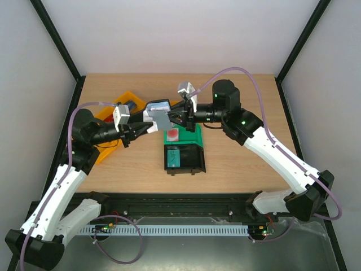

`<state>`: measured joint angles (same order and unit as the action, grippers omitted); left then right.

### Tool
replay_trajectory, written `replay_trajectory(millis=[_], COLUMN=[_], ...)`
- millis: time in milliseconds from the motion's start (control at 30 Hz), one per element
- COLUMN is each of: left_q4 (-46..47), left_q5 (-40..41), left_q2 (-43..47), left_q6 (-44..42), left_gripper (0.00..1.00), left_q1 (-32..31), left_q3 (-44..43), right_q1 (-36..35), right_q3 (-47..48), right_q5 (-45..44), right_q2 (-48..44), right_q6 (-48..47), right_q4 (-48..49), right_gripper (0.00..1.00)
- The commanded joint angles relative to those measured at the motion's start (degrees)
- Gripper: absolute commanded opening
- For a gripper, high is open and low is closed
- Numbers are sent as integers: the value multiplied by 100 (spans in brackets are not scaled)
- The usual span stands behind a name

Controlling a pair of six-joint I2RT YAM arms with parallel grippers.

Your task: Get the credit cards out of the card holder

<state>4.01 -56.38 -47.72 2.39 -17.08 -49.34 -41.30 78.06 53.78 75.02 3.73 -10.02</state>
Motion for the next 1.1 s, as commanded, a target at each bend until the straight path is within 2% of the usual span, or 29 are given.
replay_trajectory(millis=[0,67,100,133,233,333,400,467,567,800,933,1067], left_q4=[434,421,412,397,342,257,254,288,294,261,404,662], left_q5=[623,1013,1261,1487,2052,2422,2419,2402,2448,2722,2636,2551], left_q2=[104,133,155,176,238,260,261,252,193,21,-56,-103], left_q6=[178,201,219,207,110,153,170,225,299,436,545,631], left_gripper=[35,68,79,85,86,83,82,80,78,75,83,95], left_q1=[-73,-68,-74,-69,-70,-70,-73,-72,-68,-97,-193,-255], left_q3=[131,197,225,258,346,410,480,533,536,553,570,550], right_q1=[-63,-49,-53,-54,-138,-636,-963,-1174,-1286,-1339,-1354,-1453], right_q3=[-26,-62,-56,-44,250,930,1330,1741,2011,2086,2004,2041], right_q5=[145,-413,-828,-1396,-3285,-5655,-6932,-7738,-7916,-6909,-6024,-6009], right_q2=[-112,-176,-187,-173,58,509,856,1184,1342,1456,1410,1563], right_q6=[220,315,341,397,467,361,365,412,448,192,154,176], right_q4=[315,304,218,114,-575,-1465,-1943,-2328,-2475,-2298,-1988,-1906], right_gripper=[1,2,2,2,2,2,2,2,2,2,1,2])
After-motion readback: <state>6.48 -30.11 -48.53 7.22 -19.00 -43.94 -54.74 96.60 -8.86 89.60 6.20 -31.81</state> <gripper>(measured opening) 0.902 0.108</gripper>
